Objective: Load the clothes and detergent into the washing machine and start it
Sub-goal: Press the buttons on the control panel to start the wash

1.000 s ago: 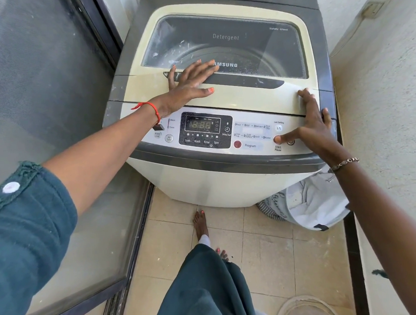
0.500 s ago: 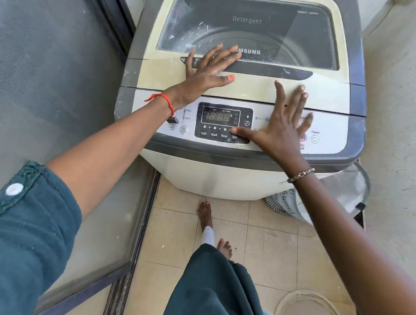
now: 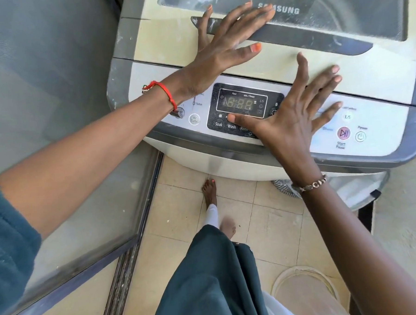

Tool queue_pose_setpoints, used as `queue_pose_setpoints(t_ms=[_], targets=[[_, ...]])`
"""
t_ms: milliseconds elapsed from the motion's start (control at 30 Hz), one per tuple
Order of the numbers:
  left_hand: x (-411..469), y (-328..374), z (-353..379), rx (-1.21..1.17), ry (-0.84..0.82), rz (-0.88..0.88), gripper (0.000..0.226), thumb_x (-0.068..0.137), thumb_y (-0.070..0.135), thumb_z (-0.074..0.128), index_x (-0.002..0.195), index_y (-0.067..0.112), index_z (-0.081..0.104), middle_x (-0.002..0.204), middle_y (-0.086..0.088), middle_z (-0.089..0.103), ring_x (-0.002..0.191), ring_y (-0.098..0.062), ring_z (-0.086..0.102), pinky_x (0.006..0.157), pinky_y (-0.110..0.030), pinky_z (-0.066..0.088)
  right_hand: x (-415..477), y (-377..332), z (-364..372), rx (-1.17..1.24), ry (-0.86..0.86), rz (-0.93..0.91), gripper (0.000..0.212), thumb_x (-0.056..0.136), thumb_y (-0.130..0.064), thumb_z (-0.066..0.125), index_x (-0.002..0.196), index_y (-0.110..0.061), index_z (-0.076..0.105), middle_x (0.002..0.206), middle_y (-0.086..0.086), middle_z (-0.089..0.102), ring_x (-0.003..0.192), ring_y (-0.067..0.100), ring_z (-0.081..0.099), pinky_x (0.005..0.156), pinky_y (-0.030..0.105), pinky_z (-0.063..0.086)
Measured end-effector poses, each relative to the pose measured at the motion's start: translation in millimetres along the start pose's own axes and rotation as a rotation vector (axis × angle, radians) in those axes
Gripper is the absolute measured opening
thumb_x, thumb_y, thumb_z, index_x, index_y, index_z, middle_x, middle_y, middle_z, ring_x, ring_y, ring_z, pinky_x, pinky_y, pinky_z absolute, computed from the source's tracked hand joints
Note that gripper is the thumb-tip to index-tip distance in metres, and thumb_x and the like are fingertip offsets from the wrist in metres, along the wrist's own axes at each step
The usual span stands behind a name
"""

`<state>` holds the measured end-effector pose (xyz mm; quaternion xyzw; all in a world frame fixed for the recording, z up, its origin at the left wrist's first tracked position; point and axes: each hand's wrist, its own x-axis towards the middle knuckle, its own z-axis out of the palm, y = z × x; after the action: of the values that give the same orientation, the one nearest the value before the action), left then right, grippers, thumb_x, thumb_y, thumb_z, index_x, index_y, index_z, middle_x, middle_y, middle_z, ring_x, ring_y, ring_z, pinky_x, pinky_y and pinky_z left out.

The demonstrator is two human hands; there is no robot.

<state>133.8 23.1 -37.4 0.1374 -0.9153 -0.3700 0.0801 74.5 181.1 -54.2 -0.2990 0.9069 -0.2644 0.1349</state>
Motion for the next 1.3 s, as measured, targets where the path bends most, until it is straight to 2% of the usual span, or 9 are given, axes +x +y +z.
queue_pose_setpoints(t_ms=[333,500,567,667,700,833,1033,1133,1300], targets=[[-0.1,-2.4,4.1,-0.032,0.051,0.042,0.066,0.089,0.050,0.026,0.146,0.016,0.029,0.155,0.003,0.025,0.146,-0.015,0.008,0.107,-0.048,-0.022,-4.6,-5.4,2.6,0.053,0.002,-0.142,0.110,0.058,-0.073,0.060,0.147,-0.021,0.021,0.153,0.026,-0.015,0.138,0.045,-0.021,0.099,0.067,-0.018],[-1.1,-0.9,4.6,0.008,0.063,0.035,0.065,0.089,0.052,0.024,0.145,0.019,0.031,0.154,0.006,0.028,0.145,-0.014,0.011,0.110,-0.055,-0.018,-4.9,-1.9,2.2,0.007,-0.020,-0.147,0.116,0.056,-0.066,0.066,0.149,-0.020,0.013,0.153,0.024,-0.016,0.139,0.043,-0.022,0.099,0.068,-0.018],[-1.6,-2.2,5.0,-0.002,0.075,0.030,0.065,0.089,0.051,0.024,0.145,0.018,0.032,0.153,0.006,0.029,0.144,-0.013,0.012,0.110,-0.049,-0.019,-3.6,-3.5,2.8,0.024,-0.024,-0.117,0.116,0.054,-0.061,0.070,0.148,-0.020,0.014,0.154,0.021,-0.018,0.139,0.040,-0.023,0.100,0.065,-0.020],[-3.2,-2.7,4.6,-0.067,0.054,0.035,0.064,0.090,0.048,0.026,0.145,0.015,0.032,0.152,0.003,0.028,0.143,-0.012,0.012,0.105,-0.022,-0.022,-1.8,-5.4,4.9,0.088,-0.013,-0.083,0.110,0.053,-0.052,0.074,0.143,-0.018,0.022,0.154,0.018,-0.019,0.140,0.036,-0.024,0.101,0.060,-0.022],[-2.9,-2.5,4.5,-0.079,0.050,0.025,0.065,0.089,0.049,0.026,0.145,0.016,0.031,0.152,0.004,0.028,0.143,-0.010,0.012,0.105,-0.021,-0.022,-1.7,-5.5,5.2,0.104,-0.002,-0.082,0.107,0.053,-0.051,0.075,0.141,-0.017,0.025,0.154,0.018,-0.018,0.140,0.036,-0.024,0.101,0.060,-0.023],[-4.2,-1.7,4.6,-0.059,0.063,-0.009,0.066,0.087,0.054,0.025,0.145,0.022,0.032,0.152,0.007,0.028,0.144,-0.010,0.011,0.111,-0.047,-0.016,-3.0,-7.2,4.7,0.123,0.023,-0.076,0.096,0.053,-0.045,0.077,0.133,-0.019,0.032,0.155,0.018,-0.016,0.141,0.036,-0.021,0.102,0.059,-0.021],[-4.9,6.2,4.5,-0.001,0.078,0.007,0.065,0.088,0.052,0.023,0.143,0.019,0.034,0.151,0.007,0.030,0.142,-0.009,0.015,0.109,-0.046,-0.016,-6.1,-7.3,2.6,0.106,0.002,-0.139,0.086,0.059,-0.052,0.073,0.130,-0.019,0.036,0.154,0.022,-0.015,0.140,0.040,-0.022,0.100,0.065,-0.019],[-4.6,5.7,3.9,0.039,0.073,0.006,0.066,0.088,0.052,0.022,0.144,0.019,0.034,0.152,0.008,0.029,0.142,-0.008,0.015,0.110,-0.046,-0.017,-7.1,-6.3,3.9,0.098,-0.007,-0.176,0.095,0.058,-0.066,0.063,0.136,-0.019,0.033,0.154,0.024,-0.015,0.139,0.042,-0.022,0.098,0.068,-0.018],[-5.6,5.0,4.0,0.004,0.091,0.000,0.066,0.089,0.050,0.019,0.144,0.018,0.034,0.151,0.008,0.032,0.143,-0.009,0.015,0.111,-0.046,-0.016,-6.3,-5.2,6.1,0.081,0.004,-0.181,0.109,0.059,-0.061,0.069,0.147,-0.018,0.020,0.154,0.024,-0.014,0.139,0.042,-0.021,0.098,0.067,-0.019]])
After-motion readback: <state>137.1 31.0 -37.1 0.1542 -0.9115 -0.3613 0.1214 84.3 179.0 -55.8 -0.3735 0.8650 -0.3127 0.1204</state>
